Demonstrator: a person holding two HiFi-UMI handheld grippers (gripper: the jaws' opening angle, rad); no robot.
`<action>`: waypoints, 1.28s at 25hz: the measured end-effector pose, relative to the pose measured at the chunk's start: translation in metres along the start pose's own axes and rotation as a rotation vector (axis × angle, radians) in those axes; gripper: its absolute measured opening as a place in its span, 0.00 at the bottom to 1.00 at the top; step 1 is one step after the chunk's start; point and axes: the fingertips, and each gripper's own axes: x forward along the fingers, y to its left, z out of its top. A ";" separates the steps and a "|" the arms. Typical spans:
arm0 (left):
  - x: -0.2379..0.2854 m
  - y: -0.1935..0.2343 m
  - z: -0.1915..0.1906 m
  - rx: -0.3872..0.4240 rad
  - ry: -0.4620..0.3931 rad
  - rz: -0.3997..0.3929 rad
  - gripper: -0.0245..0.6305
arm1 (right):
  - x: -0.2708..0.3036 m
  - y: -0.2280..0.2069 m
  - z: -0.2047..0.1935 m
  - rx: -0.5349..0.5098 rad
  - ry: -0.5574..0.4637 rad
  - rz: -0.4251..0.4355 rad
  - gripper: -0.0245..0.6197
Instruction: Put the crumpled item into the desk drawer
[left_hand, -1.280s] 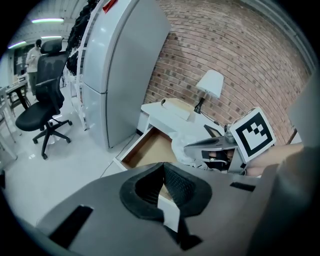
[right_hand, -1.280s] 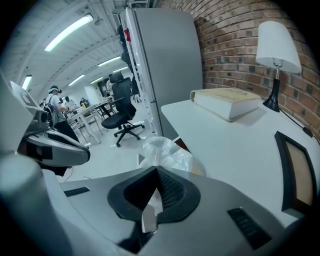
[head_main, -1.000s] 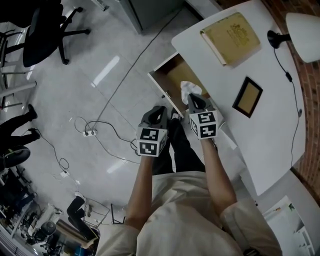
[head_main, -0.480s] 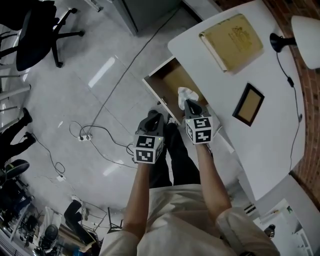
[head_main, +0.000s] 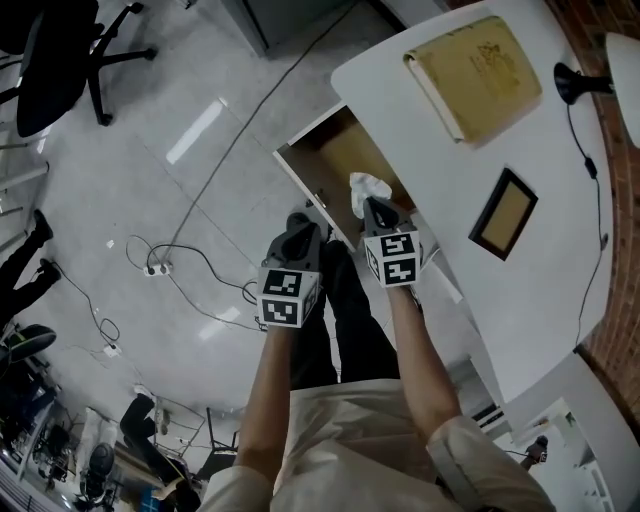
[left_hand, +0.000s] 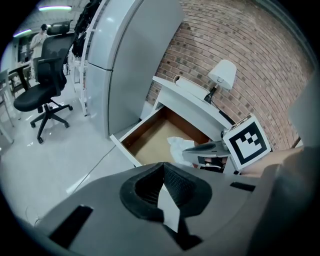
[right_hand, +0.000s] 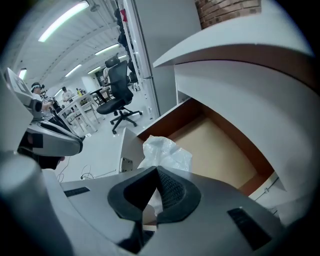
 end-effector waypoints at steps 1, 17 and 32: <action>0.003 0.001 -0.001 -0.002 0.002 -0.005 0.06 | 0.004 -0.001 -0.002 0.001 0.002 0.000 0.08; 0.046 -0.001 -0.012 -0.025 0.019 -0.029 0.06 | 0.054 -0.016 -0.019 0.042 0.024 0.003 0.08; 0.045 0.021 -0.006 -0.063 -0.020 -0.016 0.06 | 0.096 -0.017 -0.009 -0.070 0.054 0.009 0.08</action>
